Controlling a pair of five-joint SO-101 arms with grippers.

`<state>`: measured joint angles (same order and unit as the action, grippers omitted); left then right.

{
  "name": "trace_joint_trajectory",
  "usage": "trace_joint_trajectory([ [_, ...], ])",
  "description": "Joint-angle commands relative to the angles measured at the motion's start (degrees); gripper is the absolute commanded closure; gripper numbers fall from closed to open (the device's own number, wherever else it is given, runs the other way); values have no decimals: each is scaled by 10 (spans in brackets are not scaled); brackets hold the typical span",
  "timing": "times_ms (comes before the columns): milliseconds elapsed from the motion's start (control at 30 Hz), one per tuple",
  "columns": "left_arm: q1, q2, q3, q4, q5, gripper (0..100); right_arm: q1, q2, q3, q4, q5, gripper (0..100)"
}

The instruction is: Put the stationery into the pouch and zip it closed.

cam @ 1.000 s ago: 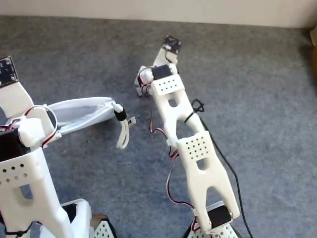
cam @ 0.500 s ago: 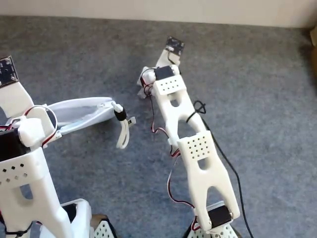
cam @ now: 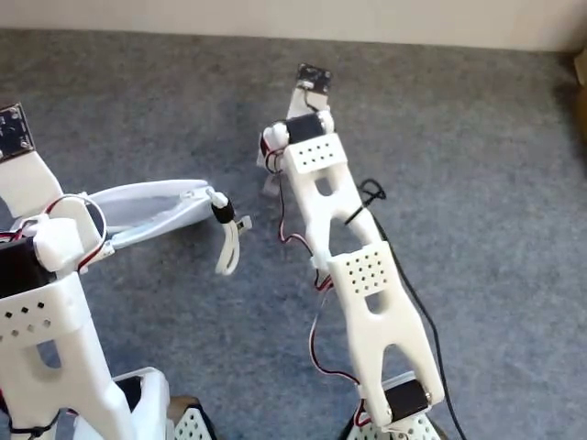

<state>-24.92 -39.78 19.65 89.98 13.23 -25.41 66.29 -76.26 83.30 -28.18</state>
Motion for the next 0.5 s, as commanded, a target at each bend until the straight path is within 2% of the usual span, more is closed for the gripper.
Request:
trace_joint_trajectory([
  [0,-7,-4,9,-7,5,994,12,-28,-45,24,75,993],
  [300,-7,-4,9,-7,5,994,2,-28,-43,46,127,983],
  [467,-7,-4,9,-6,5,994,-13,-26,-34,56,127,892],
])
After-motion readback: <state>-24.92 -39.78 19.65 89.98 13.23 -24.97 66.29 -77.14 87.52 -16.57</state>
